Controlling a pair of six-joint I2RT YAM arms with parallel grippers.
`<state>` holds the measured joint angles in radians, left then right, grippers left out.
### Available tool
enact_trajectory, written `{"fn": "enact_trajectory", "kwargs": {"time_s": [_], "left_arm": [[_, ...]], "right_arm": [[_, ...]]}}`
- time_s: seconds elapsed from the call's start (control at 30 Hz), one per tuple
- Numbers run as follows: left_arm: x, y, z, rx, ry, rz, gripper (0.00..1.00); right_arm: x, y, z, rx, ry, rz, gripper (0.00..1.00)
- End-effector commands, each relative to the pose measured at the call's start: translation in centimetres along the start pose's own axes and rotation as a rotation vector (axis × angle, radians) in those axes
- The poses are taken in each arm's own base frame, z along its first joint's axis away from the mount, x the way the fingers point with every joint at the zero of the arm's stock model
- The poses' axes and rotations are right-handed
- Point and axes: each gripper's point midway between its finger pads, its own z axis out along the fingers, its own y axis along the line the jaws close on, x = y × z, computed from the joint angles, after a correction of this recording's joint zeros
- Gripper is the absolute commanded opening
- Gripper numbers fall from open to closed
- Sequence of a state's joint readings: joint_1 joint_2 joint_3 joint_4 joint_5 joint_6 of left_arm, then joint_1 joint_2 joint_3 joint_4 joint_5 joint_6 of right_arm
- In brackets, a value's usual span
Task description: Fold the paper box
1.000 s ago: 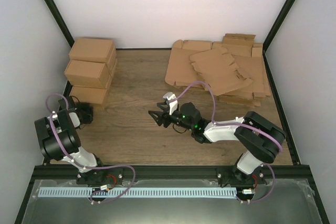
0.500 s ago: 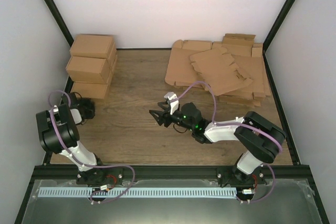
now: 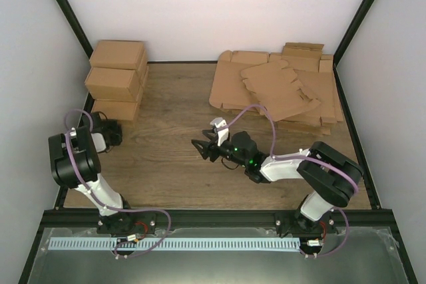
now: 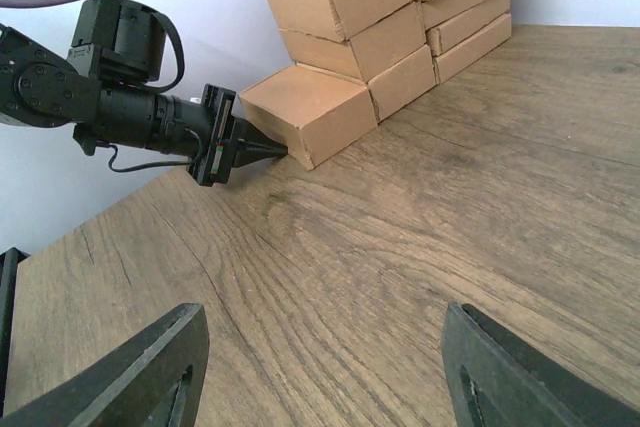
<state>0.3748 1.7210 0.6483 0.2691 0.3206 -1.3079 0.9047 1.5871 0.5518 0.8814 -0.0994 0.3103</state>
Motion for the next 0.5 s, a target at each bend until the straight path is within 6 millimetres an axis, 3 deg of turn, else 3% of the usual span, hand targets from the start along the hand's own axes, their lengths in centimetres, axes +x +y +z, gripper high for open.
{"fn": "enact_trajectory", "kwargs": {"time_s": [0.0,0.23,0.47], "left_arm": [[0.0,1.1,0.9,-0.046,-0.016,-0.020,0.04],[-0.3,1.0,-0.7,-0.059,-0.067,0.015,0.04],[-0.1,0.0,-5.2,-0.072,-0.121,0.152,0.12]], "right_arm": [[-2.2,-0.2,-0.5,0.015,-0.077,-0.028,0.67],[-2.1,-0.5,-0.7,0.023,-0.081,-0.018,0.67],[-2.7,-0.6,-1.7,0.035,-0.108,-0.009,0.67]]}}
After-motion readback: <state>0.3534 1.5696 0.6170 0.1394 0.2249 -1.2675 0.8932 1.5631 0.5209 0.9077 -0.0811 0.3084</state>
